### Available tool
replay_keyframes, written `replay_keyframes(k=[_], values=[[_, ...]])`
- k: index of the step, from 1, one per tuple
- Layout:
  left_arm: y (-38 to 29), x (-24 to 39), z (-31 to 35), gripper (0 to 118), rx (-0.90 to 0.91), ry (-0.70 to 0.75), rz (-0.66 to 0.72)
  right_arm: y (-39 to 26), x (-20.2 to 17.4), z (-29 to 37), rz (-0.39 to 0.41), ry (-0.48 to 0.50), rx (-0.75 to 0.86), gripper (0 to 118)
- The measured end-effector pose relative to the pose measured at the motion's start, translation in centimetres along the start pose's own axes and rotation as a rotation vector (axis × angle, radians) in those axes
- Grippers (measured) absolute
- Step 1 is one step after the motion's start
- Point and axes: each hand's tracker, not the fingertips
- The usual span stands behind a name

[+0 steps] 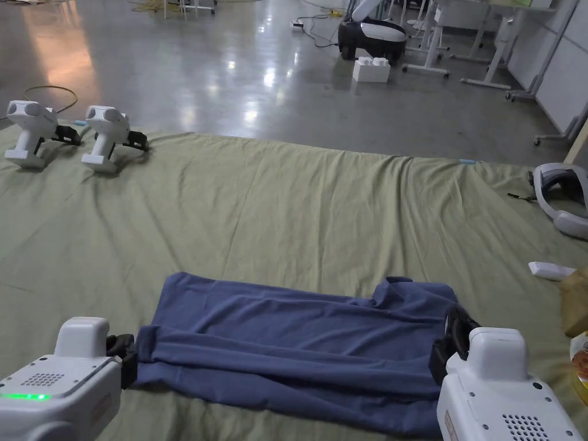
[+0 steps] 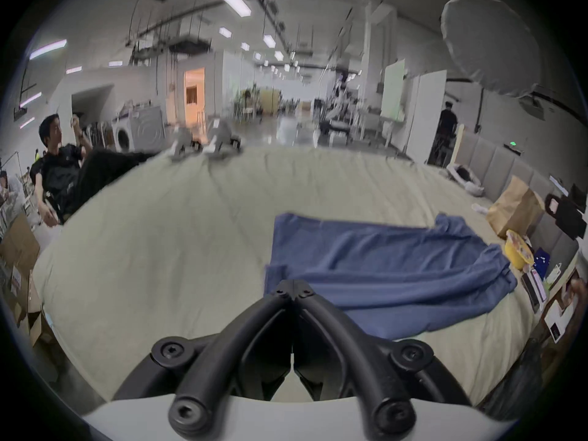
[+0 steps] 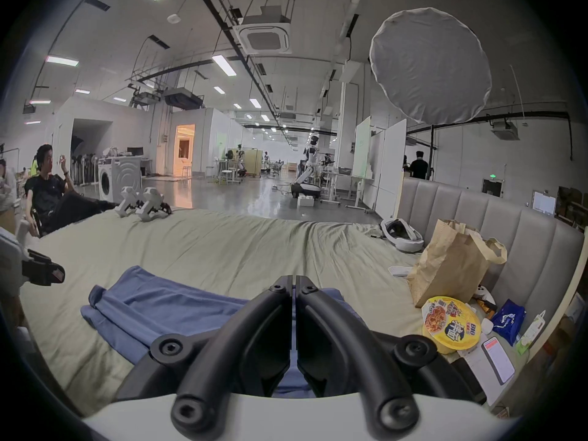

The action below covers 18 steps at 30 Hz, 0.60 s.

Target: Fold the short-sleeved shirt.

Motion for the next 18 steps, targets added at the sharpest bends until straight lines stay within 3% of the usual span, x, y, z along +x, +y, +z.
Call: replay_keyframes(k=[4, 5, 6, 7, 8, 18], values=[[0.7, -1.0, -2.7, 3, -0.149, -0.006, 0.03, -0.7, 0.2, -0.2, 0.003, -0.001, -0.031, 4], [1.1, -0.4, -2.4, 11, -0.179, -0.013, 0.042, -0.9, 0.2, -0.4, 0.005, -0.003, -0.046, 4], [1.3, -0.6, -3.0, 31, -0.212, -0.022, 0.056, -1.2, 0.5, -0.5, 0.004, -0.005, -0.057, 4], [1.4, -0.7, -3.5, 63, -0.254, -0.036, 0.07, -1.5, 0.5, -0.6, 0.007, -0.007, -0.064, 4], [1.5, -0.8, -4.0, 69, -0.281, -0.056, 0.089, -1.8, 0.6, -0.7, 0.01, -0.012, -0.075, 4], [0.7, 2.2, -7.0, 71, -0.527, 0.038, 0.006, -3.9, 1.9, -0.8, 0.0, -0.031, -0.155, 4]])
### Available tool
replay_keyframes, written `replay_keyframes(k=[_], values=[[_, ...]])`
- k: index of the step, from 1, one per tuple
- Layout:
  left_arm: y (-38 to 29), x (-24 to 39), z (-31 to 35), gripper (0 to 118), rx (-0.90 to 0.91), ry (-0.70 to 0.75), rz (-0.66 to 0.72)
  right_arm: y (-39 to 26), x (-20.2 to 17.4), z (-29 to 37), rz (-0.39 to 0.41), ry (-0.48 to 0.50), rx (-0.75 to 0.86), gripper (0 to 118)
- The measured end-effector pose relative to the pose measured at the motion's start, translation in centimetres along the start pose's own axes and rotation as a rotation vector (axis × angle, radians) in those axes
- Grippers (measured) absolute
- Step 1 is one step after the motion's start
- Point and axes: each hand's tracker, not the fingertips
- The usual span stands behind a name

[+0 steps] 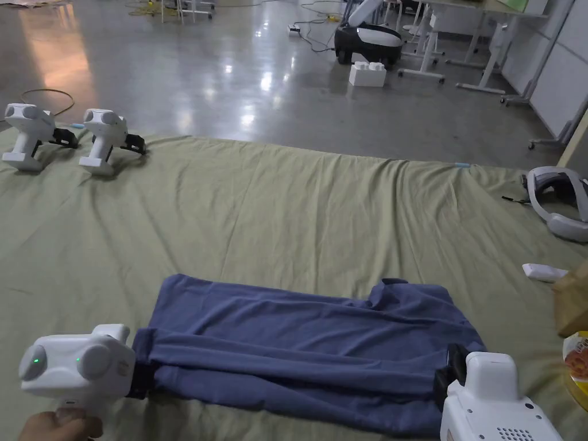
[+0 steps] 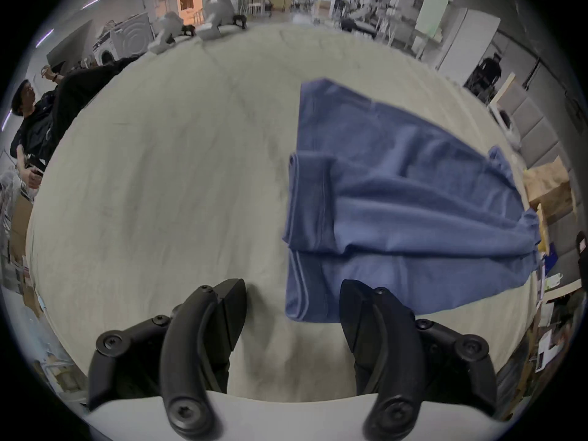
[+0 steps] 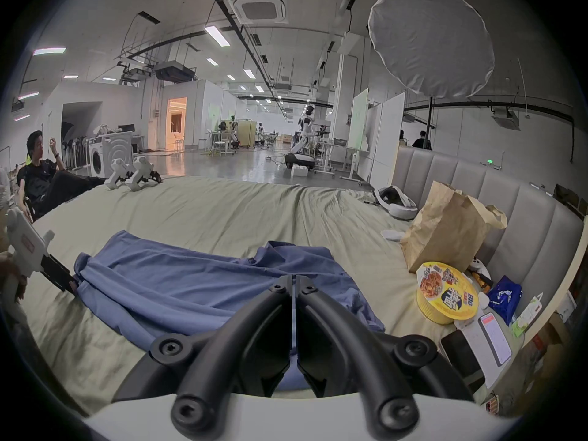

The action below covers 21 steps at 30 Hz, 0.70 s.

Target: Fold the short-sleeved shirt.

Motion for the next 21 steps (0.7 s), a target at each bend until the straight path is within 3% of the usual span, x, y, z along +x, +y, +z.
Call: replay_keyframes(k=[3, 4, 7, 12, 15, 19, 21], values=[[0.1, 1.2, 0.8, 70, 0.017, 0.05, -0.026, -0.4, 0.5, -0.1, -0.005, -0.007, -0.018, 4], [-0.1, 1.6, 1.0, 62, 0.02, 0.059, -0.028, -0.5, 0.7, 0.0, -0.011, -0.009, -0.024, 4], [-0.3, 2.2, 1.0, 16, 0.039, 0.051, -0.071, -0.8, 1.7, -0.2, -0.035, -0.023, -0.052, 4], [-0.5, 1.9, 0.9, 10, 0.052, 0.041, -0.13, -1.0, 5.2, -1.3, -0.066, -0.07, -0.176, 5], [-0.9, 0.8, 2.3, 9, 0.086, -0.001, -0.117, -1.1, 8.2, -3.1, -0.077, -0.069, -0.305, 23], [-1.6, -0.2, 4.3, 8, 0.151, -0.008, -0.124, -1.8, 11.0, -6.1, -0.104, -0.019, -0.491, 62], [-1.9, -0.7, 4.9, 8, 0.173, -0.028, -0.115, -2.3, 11.3, -7.3, -0.085, -0.001, -0.55, 67]])
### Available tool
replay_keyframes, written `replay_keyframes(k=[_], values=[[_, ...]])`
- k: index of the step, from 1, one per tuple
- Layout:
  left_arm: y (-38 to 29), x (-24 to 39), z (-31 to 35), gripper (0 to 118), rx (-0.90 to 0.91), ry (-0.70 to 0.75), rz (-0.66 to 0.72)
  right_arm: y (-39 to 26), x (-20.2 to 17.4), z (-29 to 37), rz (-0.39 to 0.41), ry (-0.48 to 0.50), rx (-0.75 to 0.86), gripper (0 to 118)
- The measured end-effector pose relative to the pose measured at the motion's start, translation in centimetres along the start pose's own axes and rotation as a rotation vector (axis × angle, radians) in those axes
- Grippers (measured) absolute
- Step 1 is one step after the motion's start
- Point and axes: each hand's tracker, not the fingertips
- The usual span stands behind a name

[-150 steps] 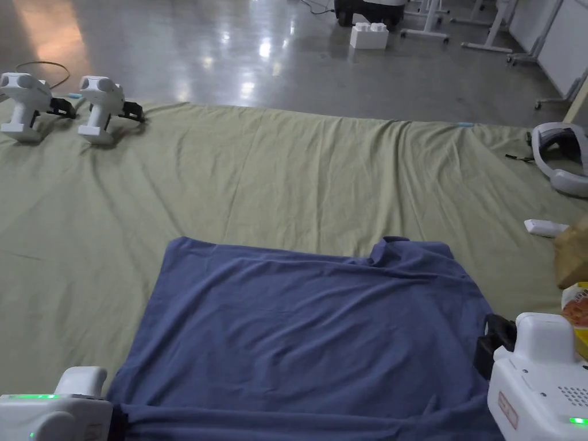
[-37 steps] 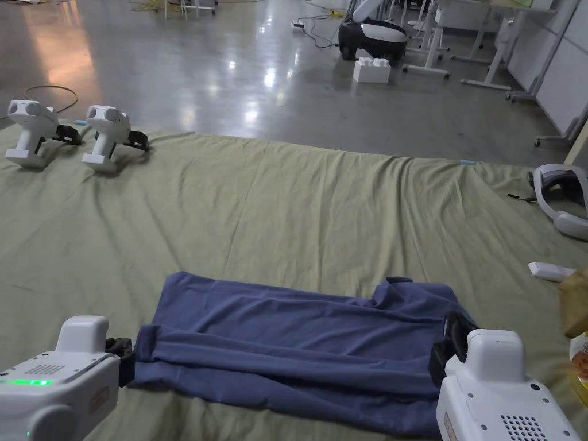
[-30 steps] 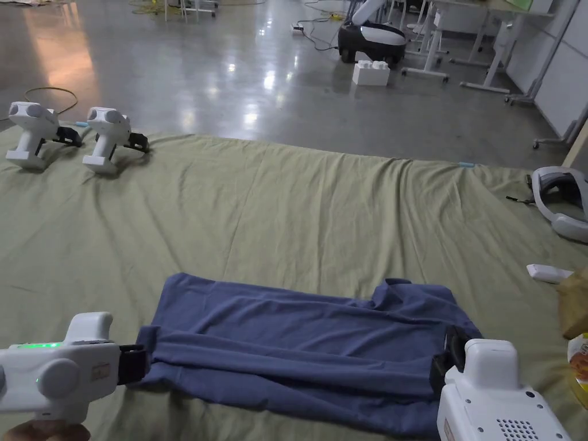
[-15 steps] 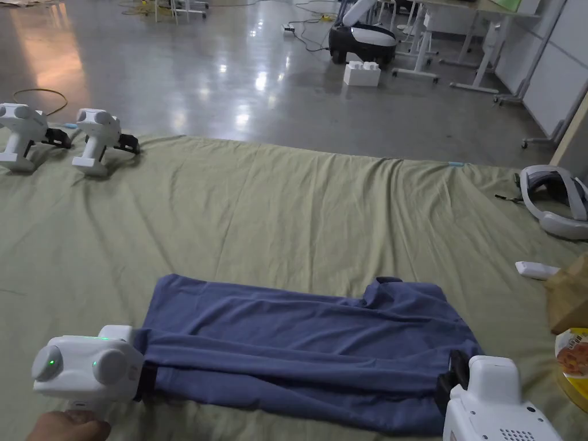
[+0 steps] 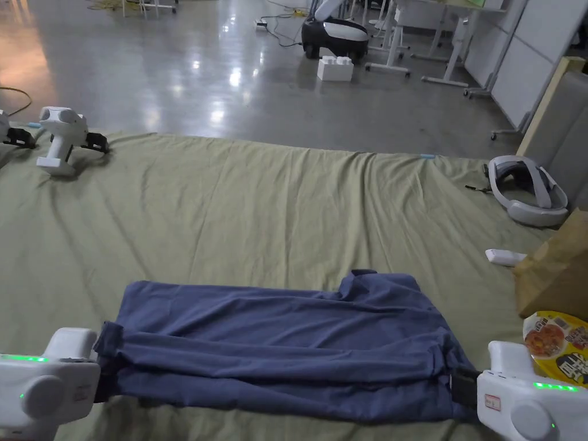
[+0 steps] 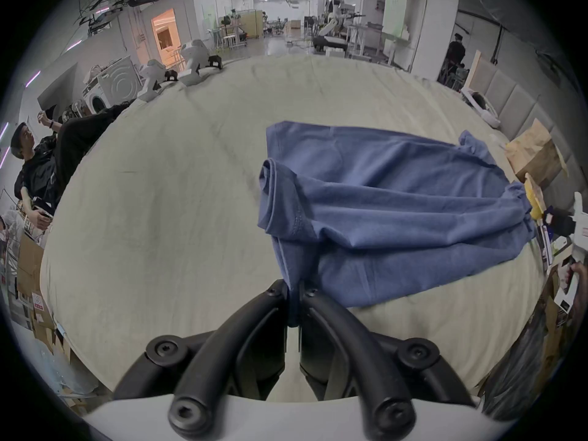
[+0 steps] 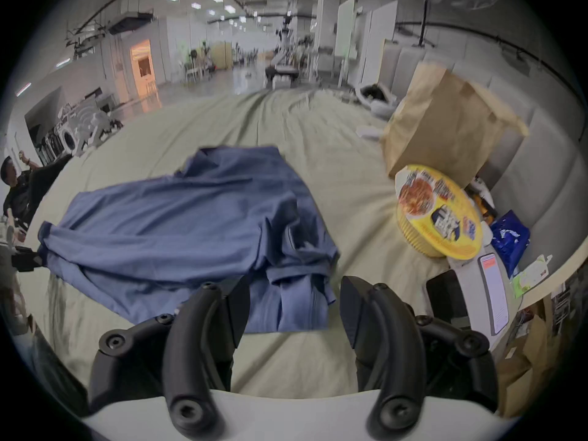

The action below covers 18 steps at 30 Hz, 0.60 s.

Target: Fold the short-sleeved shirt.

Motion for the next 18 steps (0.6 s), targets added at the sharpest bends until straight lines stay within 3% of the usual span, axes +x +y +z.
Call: replay_keyframes(k=[6, 8, 9, 11, 12, 14, 18], values=[[-0.6, 0.6, 0.4, 8, 0.023, 0.007, -0.006, -0.3, -0.9, -5.7, 0.037, 0.046, -0.212, 68], [-0.8, 0.6, 0.2, 8, 0.018, 0.003, 0.004, -0.9, -1.2, -6.8, 0.035, 0.06, -0.218, 44], [-1.0, 0.7, 0.2, 8, 0.019, 0.005, 0.006, -1.0, -1.4, -6.7, 0.033, 0.072, -0.196, 40], [-1.3, 0.8, 0.1, 8, 0.025, 0.006, 0.013, -1.1, -2.3, -5.9, 0.09, 0.074, -0.166, 14], [-1.3, 0.8, 0.2, 8, 0.032, 0.004, 0.014, -1.0, -2.6, -5.7, 0.108, 0.115, -0.157, 14], [-1.3, 1.0, 0.5, 8, 0.041, 0.008, 0.005, -1.0, -3.2, -5.2, 0.157, 0.051, -0.154, 12], [-0.6, 0.3, 1.9, 8, 0.066, -0.029, 0.036, 0.0, -2.6, -2.8, 0.132, 0.069, -0.112, 12]])
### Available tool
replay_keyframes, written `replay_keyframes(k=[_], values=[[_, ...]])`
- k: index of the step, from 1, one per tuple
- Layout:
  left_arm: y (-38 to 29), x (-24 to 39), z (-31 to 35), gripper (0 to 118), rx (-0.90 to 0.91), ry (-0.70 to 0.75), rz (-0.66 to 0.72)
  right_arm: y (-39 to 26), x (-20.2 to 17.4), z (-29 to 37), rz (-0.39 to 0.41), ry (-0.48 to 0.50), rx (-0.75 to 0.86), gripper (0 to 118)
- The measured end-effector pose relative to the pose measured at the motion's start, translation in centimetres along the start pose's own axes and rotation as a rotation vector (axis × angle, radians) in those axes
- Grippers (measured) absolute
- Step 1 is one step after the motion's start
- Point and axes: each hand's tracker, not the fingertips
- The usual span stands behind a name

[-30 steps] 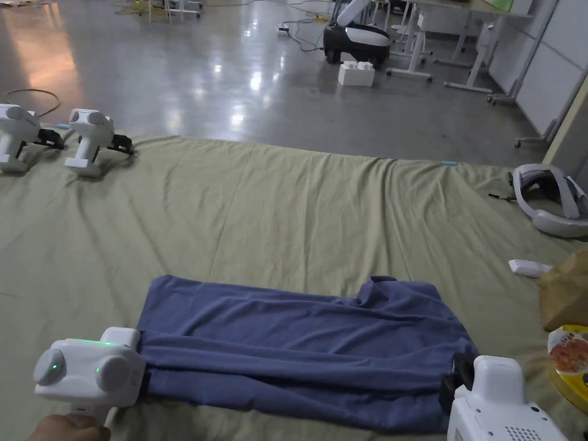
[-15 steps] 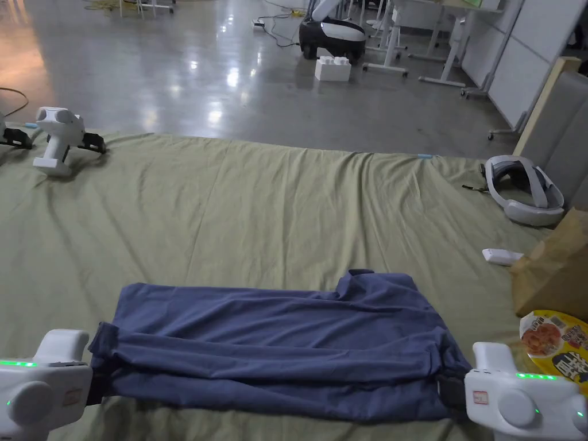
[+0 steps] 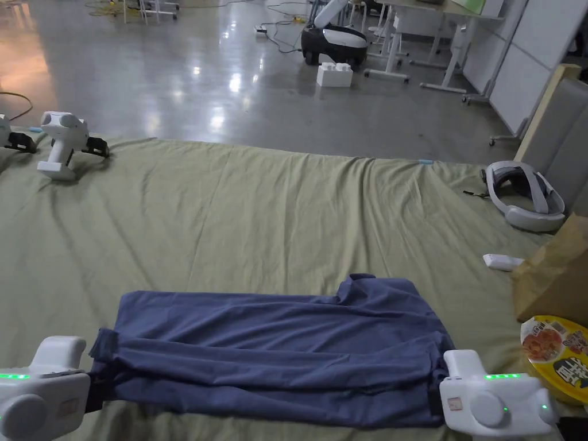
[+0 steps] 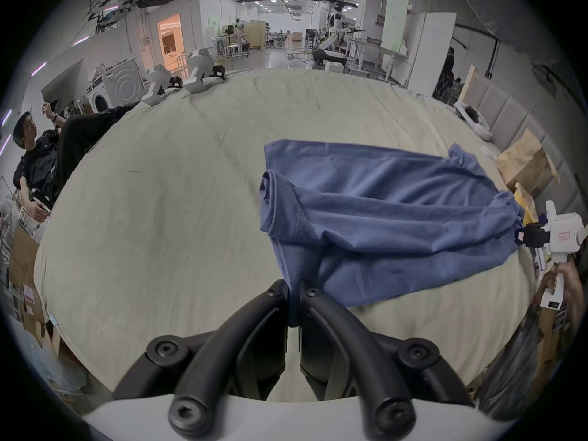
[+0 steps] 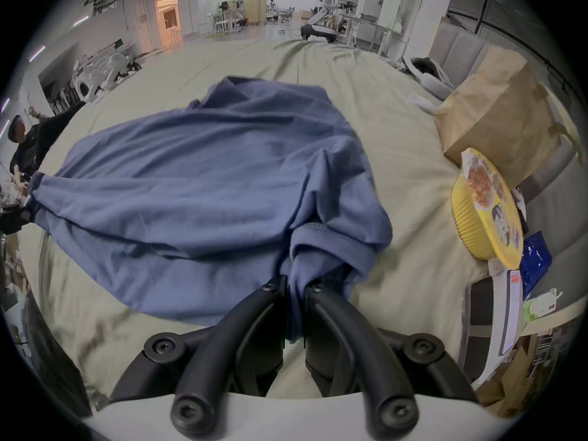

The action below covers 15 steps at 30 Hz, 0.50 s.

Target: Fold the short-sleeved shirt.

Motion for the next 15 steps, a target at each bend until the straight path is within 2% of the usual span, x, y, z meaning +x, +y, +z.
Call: replay_keyframes(k=[4, 7, 8, 15], values=[[0.9, -0.4, 2.0, 8, 0.035, -0.022, 0.007, 0.8, 0.6, 3.7, -0.009, 0.009, 0.063, 12], [0.9, -0.7, 3.6, 8, 0.051, -0.02, 0.005, 0.4, 0.3, 6.4, 0.039, -0.006, 0.081, 12], [0.5, -0.9, 4.0, 8, 0.048, -0.019, 0.003, 0.1, 0.3, 7.2, 0.06, -0.001, 0.076, 12], [-5.0, -3.1, 6.2, 8, -0.042, -0.035, 0.037, -5.5, 0.3, 9.7, 0.056, 0.034, 0.013, 12]])
